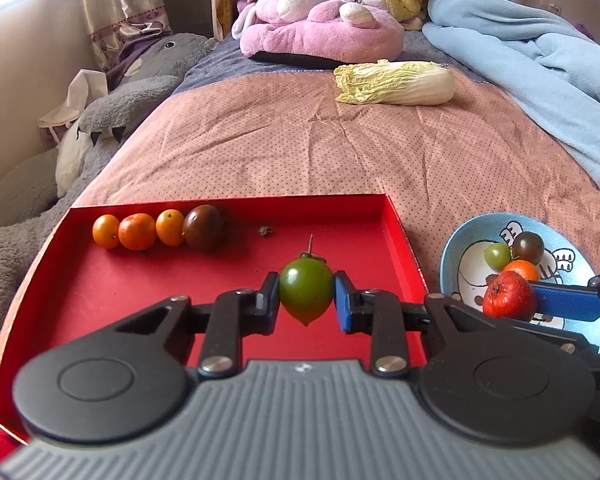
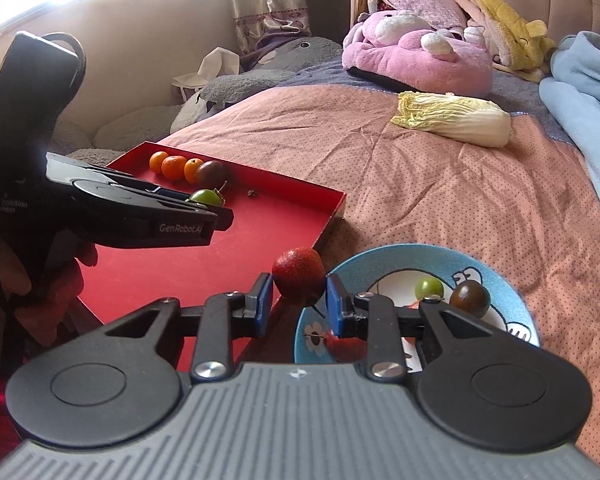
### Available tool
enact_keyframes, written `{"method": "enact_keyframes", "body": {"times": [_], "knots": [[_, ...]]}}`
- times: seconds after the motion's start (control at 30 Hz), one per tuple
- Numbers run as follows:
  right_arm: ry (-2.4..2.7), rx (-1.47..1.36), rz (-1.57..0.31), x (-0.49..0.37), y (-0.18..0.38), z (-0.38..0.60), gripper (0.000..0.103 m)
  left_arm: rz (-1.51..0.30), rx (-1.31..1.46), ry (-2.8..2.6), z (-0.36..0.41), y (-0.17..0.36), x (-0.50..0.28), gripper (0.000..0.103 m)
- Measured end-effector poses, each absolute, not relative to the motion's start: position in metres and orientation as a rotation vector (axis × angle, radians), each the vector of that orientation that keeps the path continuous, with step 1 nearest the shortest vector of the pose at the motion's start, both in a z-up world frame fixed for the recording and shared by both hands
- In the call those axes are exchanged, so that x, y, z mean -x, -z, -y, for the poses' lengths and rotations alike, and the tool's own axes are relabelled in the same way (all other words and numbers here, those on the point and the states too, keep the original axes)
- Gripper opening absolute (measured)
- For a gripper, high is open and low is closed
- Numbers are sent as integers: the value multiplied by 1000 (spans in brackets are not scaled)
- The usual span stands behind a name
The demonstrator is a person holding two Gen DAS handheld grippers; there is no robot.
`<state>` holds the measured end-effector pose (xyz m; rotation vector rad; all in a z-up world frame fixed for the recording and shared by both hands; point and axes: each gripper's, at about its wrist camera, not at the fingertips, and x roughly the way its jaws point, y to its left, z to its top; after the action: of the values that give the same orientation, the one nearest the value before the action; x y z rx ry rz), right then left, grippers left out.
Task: Organize fruits
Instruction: 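Carry the red tomato to the plate with the right tool while the left carries the green tomato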
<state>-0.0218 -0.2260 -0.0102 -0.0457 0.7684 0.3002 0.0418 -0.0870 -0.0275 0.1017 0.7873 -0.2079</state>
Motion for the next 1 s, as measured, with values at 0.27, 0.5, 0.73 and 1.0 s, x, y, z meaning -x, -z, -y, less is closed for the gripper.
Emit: {"method": "enact_keyframes", "body": {"times": [0.27,0.5,0.73,1.0], "knots": [[-247,27,-773,34,14,256,34,-772,-111,266,114,20,-35,32],[-219,26,-775,45,14,271,34,-770,-124,297,129,20,-30,32],[-176,24,-793,54,20,294,34,-774,-133,330,143,23,-27,32],[-128,2,-817,60,32,317,34,-779,-155,389,167,29,-23,32]]}}
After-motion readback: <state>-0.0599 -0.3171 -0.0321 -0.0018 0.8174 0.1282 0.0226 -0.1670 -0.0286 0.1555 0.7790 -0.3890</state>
